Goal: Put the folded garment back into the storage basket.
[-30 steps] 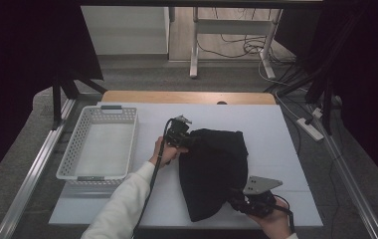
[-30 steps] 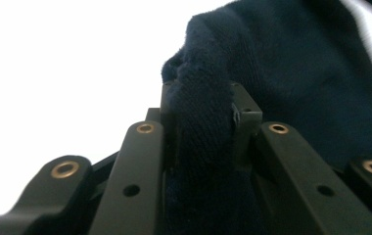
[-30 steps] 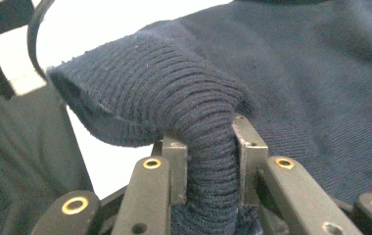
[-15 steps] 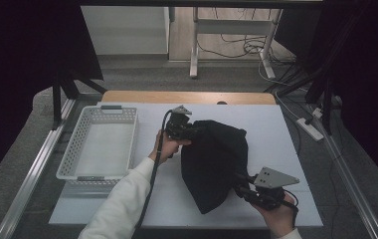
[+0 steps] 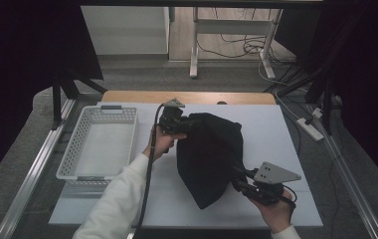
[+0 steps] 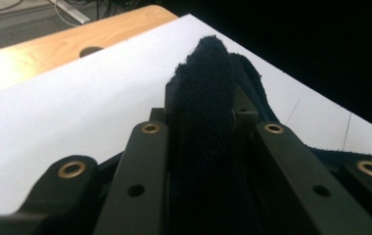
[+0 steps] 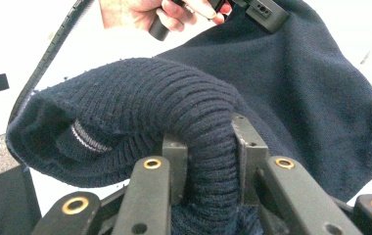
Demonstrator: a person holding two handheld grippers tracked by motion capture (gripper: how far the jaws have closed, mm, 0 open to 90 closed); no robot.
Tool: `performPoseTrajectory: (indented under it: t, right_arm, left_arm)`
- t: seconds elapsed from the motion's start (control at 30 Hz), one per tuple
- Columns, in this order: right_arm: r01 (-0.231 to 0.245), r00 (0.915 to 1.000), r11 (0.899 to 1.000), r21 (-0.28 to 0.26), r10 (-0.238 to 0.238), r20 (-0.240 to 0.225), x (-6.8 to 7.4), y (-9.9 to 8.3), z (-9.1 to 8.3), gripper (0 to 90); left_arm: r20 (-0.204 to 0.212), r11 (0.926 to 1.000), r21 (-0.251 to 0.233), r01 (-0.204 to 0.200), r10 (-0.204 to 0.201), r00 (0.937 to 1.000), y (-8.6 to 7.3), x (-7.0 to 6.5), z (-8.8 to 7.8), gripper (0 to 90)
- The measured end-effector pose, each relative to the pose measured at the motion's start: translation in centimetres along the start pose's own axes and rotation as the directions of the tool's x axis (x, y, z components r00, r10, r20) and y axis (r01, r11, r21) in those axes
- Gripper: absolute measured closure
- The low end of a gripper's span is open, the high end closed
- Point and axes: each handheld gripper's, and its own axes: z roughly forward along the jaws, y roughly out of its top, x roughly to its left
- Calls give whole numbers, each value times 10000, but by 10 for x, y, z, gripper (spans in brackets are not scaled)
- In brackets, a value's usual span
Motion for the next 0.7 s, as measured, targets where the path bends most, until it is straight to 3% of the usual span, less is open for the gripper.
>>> performPoseTrajectory:
  t: [0.7]
  right_arm:
    - [-7, 9980, 9981, -610, -31, -628, 8, 31, 39, 724]
  left_arm:
    - [-351, 9985, -530, 140, -159, 9993, 3, 20, -49, 758]
